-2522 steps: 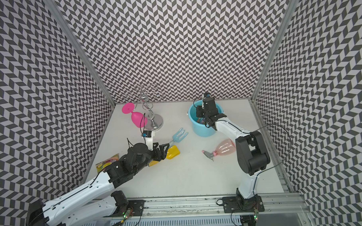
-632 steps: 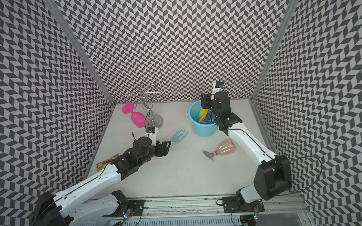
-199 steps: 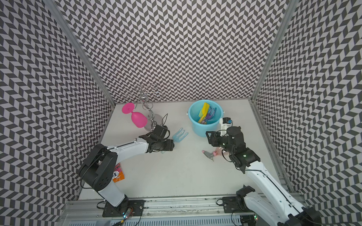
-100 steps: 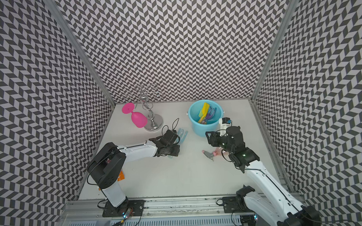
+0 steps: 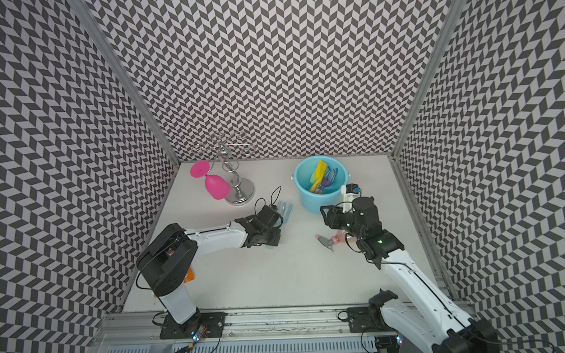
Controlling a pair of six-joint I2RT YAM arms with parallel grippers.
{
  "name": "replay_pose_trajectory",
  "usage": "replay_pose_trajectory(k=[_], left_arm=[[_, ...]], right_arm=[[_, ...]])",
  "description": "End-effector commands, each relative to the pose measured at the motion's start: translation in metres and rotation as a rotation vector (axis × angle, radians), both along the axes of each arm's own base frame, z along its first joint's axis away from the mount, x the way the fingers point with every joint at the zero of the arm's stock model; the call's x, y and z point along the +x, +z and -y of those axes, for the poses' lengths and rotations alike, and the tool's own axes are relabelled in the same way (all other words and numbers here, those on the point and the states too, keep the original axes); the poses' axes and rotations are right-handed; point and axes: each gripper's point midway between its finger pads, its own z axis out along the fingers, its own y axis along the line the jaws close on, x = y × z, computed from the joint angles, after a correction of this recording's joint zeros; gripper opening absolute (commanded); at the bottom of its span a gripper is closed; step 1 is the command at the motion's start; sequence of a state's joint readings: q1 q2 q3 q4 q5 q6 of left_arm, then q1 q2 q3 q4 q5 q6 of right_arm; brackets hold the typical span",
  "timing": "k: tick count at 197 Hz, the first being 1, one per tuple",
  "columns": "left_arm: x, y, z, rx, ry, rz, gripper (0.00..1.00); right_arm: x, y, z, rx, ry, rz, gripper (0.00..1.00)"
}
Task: Organize the gardening tools
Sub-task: Pick up the gardening tool from the center of the board.
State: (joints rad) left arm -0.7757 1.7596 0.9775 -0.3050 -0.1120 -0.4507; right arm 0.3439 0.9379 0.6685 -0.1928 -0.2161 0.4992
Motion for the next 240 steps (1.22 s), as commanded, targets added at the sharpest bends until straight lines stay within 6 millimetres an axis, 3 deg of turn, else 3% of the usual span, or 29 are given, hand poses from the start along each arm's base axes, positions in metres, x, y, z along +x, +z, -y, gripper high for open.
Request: replay_pose_trajectory(k=[1,63,103,177,208,240], left_arm=[[-0.006,0.010,-0.001,-0.008,-0.002,0.019,0.23],[-0.004,0.050,0.001,-0.078,-0.009,0.111,0.11],[-0.003,0.089,0.003,-0.155,-0.019,0.199,0.08],[-0.012,0.196,0.013,-0.384,-0.074,0.448,0.08],[-0.022,0.225,0.022,-0.435,-0.133,0.522,0.08],[-0.032,0.241,0.030,-0.475,-0.171,0.555,0.08]], right_arm=[[0.006,0.017,-0.005,0.033,0.005,0.050,0.56],[0.006,0.017,-0.007,0.052,0.009,0.049,0.56],[0.008,0.021,-0.018,0.079,0.063,0.047,0.57],[-0.001,0.061,-0.085,0.188,0.353,0.112,0.60],[-0.009,0.077,-0.112,0.243,0.465,0.139,0.60],[-0.014,0.100,-0.125,0.305,0.526,0.191,0.60]])
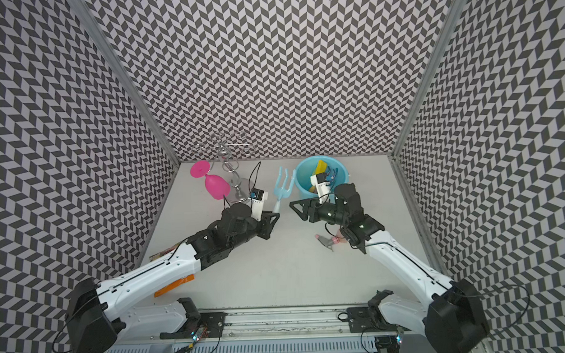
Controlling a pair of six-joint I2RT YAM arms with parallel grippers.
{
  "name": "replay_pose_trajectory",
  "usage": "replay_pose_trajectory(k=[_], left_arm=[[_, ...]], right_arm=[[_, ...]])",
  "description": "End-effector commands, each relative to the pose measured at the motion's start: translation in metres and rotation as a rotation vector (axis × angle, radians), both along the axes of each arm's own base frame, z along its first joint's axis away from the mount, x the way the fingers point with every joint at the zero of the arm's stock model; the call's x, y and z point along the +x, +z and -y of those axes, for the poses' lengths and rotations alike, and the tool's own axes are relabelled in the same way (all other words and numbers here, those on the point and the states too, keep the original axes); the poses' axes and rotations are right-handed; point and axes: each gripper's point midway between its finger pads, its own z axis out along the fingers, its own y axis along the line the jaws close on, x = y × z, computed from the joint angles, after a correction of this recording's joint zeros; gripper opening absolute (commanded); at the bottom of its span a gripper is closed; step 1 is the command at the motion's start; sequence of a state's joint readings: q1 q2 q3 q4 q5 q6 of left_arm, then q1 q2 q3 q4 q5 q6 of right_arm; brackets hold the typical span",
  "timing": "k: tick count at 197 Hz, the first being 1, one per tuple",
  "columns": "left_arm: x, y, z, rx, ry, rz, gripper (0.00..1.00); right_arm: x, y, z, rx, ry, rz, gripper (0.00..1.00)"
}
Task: Organize the gardening tools
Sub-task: Pick up the gardening tool from the center of the board.
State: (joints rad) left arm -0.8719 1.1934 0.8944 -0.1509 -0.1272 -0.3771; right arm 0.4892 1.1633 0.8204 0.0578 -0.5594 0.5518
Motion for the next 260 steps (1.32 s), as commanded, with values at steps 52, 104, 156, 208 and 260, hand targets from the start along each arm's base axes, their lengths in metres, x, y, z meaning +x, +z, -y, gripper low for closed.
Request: replay_pose_trajectory(k=[52,104,156,208,260], left_arm=[[-0.021,0.046,0.021,-0.081,-0.086,0.142,0.08],[-0.027,0.051,0.026,-0.062,-0.100,0.178,0.08],[-0.024,0.054,0.024,-0.060,-0.076,0.192,0.24],[-0.019,0.057,0.005,-0.048,0.009,0.205,0.69],[-0.022,0.053,-0.018,-0.043,0.068,0.197,0.77]], right_arm=[[0.004,0.055,-0.023,0.136,0.101,0.108,0.57],[0.005,0.060,-0.026,0.152,0.113,0.112,0.36],[0.011,0.055,-0.024,0.131,0.084,0.108,0.02],[0.040,0.072,-0.010,0.109,-0.048,0.162,0.00],[0.087,0.109,0.021,0.098,-0.253,0.264,0.00]])
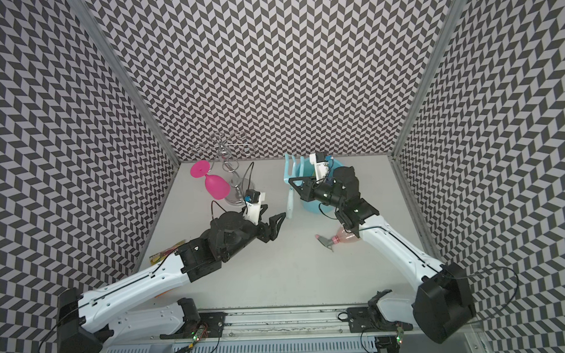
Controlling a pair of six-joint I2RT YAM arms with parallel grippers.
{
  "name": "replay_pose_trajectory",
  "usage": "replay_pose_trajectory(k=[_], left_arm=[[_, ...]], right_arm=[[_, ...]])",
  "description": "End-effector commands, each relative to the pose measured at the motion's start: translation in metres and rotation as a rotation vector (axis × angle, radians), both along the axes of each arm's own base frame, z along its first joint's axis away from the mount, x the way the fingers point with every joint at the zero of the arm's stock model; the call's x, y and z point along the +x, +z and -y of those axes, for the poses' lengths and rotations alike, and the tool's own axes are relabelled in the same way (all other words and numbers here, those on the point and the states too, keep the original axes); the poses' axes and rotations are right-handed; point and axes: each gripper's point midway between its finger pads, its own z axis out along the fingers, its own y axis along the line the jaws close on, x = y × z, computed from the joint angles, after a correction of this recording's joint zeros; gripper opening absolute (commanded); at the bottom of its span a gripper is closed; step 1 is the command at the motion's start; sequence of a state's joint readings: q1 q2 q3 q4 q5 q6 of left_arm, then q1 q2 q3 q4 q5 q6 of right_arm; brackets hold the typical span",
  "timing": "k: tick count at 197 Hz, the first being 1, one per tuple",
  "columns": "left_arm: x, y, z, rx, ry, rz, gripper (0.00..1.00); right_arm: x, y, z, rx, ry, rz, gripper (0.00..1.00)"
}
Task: Organize the gardening tools
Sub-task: Pick up the gardening tool from the center of the board, then place the gardening tool in the container.
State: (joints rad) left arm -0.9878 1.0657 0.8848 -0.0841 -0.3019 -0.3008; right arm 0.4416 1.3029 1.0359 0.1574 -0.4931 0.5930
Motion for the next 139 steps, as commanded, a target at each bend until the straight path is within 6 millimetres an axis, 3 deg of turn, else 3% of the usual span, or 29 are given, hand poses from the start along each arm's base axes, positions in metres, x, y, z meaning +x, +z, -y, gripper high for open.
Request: replay_pose_trajectory(k=[1,57,110,139], left_arm=[[0.000,-0.007,-0.014,0.009,0.047,-0.011,0.77],[-0.007,-0.018,-0.028,-0.005,0.072,-0.048,0.77],[-0.012,-0.026,-0.036,-0.010,0.079,-0.071,0.77],[-0.013,-0.033,-0.040,-0.024,0.094,-0.100,0.77]], right_arm=[[0.028,0.040,0.019,0.007,-0.145,0.129,0.00],[0.091,0.052,0.071,-0.081,-0.474,0.203,0.00],[0.140,0.009,0.082,-0.167,-0.597,0.196,0.00],[0.155,-0.018,0.078,-0.200,-0.592,0.160,0.00]])
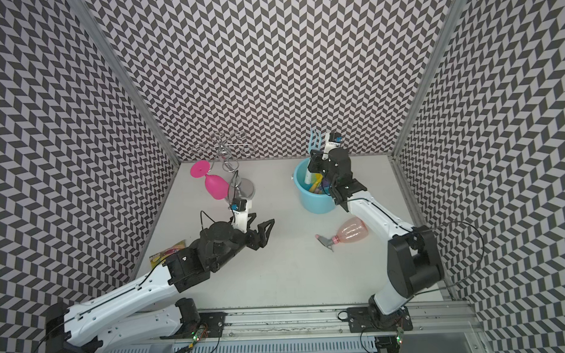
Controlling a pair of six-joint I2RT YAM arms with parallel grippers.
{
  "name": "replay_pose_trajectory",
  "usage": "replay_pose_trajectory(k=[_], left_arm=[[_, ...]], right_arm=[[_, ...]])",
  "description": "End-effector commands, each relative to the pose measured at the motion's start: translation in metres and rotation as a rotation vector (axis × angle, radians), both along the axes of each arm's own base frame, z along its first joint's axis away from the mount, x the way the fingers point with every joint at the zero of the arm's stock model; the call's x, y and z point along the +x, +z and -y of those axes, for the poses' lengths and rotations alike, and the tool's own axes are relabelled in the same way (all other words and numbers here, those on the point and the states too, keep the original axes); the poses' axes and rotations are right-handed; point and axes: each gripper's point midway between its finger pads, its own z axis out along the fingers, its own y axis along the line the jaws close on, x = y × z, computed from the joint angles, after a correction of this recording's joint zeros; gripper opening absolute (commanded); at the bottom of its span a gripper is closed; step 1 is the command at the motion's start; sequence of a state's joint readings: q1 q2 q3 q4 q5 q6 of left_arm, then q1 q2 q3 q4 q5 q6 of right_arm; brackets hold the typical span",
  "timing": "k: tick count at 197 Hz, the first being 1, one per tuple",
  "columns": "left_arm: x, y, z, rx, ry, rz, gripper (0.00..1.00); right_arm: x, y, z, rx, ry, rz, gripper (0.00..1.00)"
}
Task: Organize the gardening tools
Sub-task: Place the gardening tool in the container.
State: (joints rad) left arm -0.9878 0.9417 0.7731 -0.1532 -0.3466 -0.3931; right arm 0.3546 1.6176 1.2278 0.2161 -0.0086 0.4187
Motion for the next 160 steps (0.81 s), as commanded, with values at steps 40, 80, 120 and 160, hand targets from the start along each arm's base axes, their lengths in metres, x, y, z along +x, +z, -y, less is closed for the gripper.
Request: replay_pose_trajectory(k=[40,80,120,160], left_arm=[[0.000,-0.012,-0.010,-0.017,0.048,-0.044,0.80],[0.010,-0.020,-0.022,0.015,0.140,-0.046,1.00],[0.014,-0.022,-0.027,0.007,0.185,-0.046,1.00],[0.013,-0.021,-0.026,-0.026,0.146,-0.032,0.99]], right_arm=[[0.021,-0.016,-0.005,-0.007,-0.002,0.014,0.00],[0.021,-0.040,-0.008,-0.012,0.016,-0.035,0.10],[0.020,-0.036,-0.008,-0.014,0.019,-0.036,0.36],[0.017,-0.007,-0.002,-0.022,-0.009,0.006,0.42]])
